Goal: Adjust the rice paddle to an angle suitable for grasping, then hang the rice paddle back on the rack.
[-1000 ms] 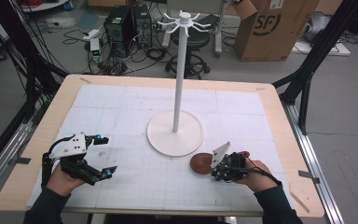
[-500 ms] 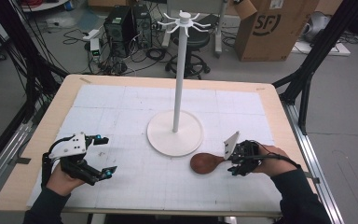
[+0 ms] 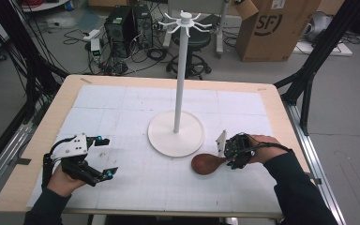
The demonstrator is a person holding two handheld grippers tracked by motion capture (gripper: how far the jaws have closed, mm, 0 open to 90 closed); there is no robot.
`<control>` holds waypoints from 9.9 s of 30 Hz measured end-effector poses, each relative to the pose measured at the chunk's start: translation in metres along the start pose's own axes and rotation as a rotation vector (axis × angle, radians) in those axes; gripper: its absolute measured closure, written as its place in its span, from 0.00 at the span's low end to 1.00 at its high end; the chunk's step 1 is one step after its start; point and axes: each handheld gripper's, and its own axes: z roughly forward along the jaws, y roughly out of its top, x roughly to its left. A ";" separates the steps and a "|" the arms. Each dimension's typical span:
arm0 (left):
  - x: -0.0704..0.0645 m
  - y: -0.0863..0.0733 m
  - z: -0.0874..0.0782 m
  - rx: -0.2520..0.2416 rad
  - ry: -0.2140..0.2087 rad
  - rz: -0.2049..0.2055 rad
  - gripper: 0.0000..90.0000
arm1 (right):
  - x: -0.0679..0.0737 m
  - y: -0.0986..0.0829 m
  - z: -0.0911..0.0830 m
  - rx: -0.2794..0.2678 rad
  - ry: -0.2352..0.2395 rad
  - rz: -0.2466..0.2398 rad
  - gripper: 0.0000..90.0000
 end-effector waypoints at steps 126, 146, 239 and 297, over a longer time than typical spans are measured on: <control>-0.002 0.000 0.000 0.003 -0.013 0.007 0.02 | 0.013 0.170 -0.002 -0.309 0.154 0.013 0.36; -0.003 -0.001 0.002 0.009 -0.016 0.001 0.02 | 0.023 0.099 -0.014 -0.430 0.074 0.165 0.12; -0.009 0.042 0.037 0.416 -0.031 0.149 0.02 | 0.064 -0.037 -0.025 -0.821 -0.195 0.490 0.01; -0.043 0.085 0.158 0.874 -0.225 0.297 0.13 | 0.062 -0.040 -0.020 -0.793 -0.195 0.502 0.01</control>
